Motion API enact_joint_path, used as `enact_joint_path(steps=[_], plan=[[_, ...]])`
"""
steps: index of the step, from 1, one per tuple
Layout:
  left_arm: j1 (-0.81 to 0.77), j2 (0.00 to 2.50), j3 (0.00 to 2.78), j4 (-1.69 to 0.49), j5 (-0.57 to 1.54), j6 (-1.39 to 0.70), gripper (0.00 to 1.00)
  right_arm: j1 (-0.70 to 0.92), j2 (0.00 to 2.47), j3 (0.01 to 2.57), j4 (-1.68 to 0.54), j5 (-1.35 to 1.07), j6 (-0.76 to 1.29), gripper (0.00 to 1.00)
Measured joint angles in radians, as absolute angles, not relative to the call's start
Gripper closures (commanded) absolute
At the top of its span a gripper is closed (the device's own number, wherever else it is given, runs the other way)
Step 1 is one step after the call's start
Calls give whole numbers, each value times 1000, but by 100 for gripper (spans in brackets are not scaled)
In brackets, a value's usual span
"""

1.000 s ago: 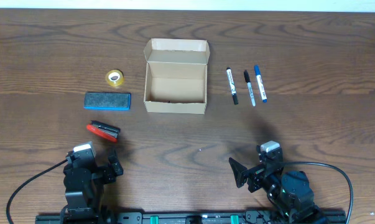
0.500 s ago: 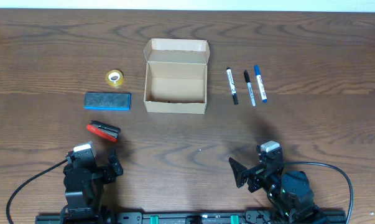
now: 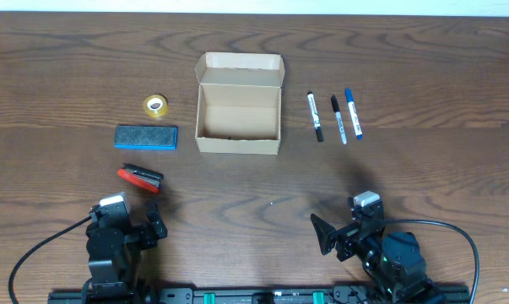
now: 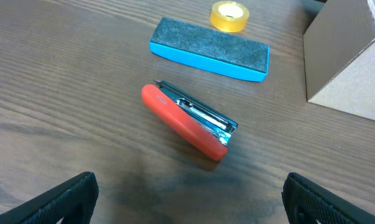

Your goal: Pack container

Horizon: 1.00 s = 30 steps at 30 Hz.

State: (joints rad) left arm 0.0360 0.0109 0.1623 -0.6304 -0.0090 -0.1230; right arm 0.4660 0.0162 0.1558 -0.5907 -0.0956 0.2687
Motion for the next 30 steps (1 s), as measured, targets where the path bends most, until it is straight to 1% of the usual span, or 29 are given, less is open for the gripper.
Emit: enact_joint_path(steps=[25,30], plan=[[36,11,162,-630,-9,-123,5,466,16,156,-591,-96,269,1],[36,11,162,-631,25,-126,4,466,16,156,-591,-96,269,1]])
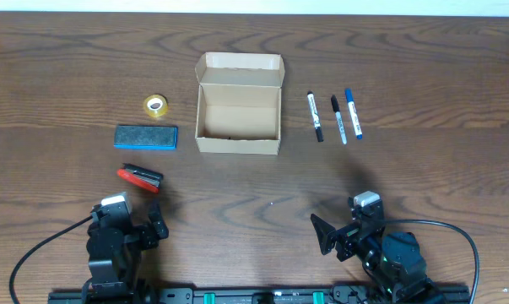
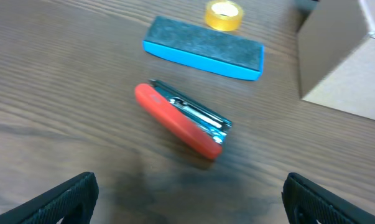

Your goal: Pack container

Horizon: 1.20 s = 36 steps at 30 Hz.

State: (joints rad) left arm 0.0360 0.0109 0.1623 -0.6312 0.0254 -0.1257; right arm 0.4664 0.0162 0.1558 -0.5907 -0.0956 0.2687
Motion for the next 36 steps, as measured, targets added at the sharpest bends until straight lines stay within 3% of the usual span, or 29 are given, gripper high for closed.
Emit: enact_joint_path(steps=[15,36], plan=[[36,123,265,-693,148,-161,5,466,16,156,-590,-96,269,1],[36,899,948,-959,78,-132,5,466,14,155,-590,-96,268,1]])
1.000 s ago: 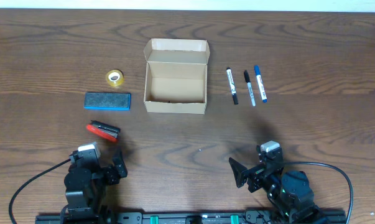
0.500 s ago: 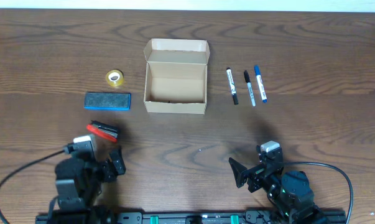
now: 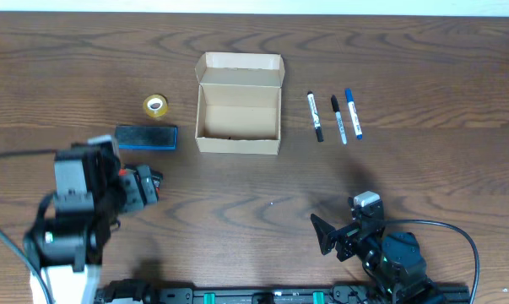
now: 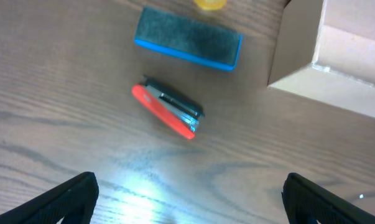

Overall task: Pack container
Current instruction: 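Move the left gripper over the blue felt eraser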

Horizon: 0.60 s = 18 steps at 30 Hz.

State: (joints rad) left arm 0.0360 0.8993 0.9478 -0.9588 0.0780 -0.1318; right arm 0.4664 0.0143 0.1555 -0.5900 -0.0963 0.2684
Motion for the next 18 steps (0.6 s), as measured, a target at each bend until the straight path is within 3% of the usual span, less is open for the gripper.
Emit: enact_joint_path(steps=[10,18], plan=[[35,1082,1041,-914,334,-179,5,466,14,155,-590,-96,268,1],[35,1211,1042,-855,264,-397,4,466,13,155,-590,-96,266,1]])
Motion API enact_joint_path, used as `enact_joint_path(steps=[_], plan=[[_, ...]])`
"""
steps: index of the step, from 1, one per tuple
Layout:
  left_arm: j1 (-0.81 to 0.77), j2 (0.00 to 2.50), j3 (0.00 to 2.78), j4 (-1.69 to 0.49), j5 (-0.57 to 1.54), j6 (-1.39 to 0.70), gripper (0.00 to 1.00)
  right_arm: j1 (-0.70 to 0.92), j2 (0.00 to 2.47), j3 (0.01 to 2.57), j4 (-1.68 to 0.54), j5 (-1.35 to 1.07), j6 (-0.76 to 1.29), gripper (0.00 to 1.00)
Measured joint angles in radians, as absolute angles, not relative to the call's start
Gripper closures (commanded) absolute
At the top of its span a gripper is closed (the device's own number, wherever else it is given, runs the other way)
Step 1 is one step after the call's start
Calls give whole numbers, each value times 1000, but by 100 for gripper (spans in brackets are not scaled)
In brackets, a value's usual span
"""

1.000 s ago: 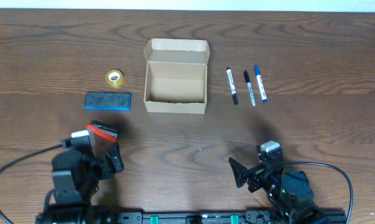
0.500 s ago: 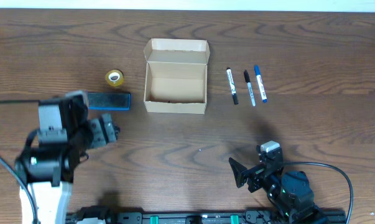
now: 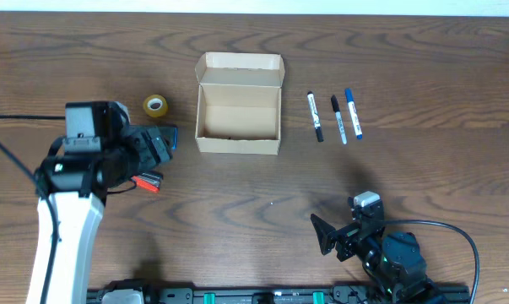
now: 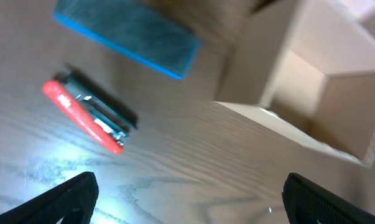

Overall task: Pack container
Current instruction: 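Move the left gripper over the blue felt eraser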

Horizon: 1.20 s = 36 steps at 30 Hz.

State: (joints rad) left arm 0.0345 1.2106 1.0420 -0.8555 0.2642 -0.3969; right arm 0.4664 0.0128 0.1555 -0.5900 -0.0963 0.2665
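Observation:
The open cardboard box (image 3: 239, 114) stands at the table's middle back, its near corner (image 4: 311, 93) in the left wrist view. A blue felt eraser (image 4: 128, 40), a red stapler (image 4: 87, 115) and a roll of yellow tape (image 3: 156, 105) lie to its left. Three markers (image 3: 338, 118) lie to its right. My left gripper (image 3: 159, 149) is raised over the eraser and stapler, open and empty, with its fingertips (image 4: 56, 202) wide apart. Low at the front, my right gripper (image 3: 324, 235) looks open.
In the overhead view the left arm (image 3: 77, 194) covers most of the eraser and part of the stapler (image 3: 147, 181). Bare wood lies between the box and the table's front edge. The right arm's base (image 3: 389, 257) sits at the front right.
My left arm has moved back and to the right. Its gripper was over the stapler; now it is nearer the box and turned toward it. The objects lie where they were.
Both arms rested low at the front, the left gripper open and facing the stapler. Then the left arm was raised above the stapler and eraser. Now it is farther back, close to the box's left side. The right arm has stayed put.

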Motion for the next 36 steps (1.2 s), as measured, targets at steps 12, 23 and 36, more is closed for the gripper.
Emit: enact_joint_path(steps=[12,23,36], plan=[[34,1487,1200,-908,45,-613,4,466,13,155,-590,-96,266,1],[34,1703,1366,-936,-12,-770,4,466,13,155,-590,-96,266,1],[34,1912,1452,-908,-5,-869,4,466,12,155,-590,-96,266,1]])
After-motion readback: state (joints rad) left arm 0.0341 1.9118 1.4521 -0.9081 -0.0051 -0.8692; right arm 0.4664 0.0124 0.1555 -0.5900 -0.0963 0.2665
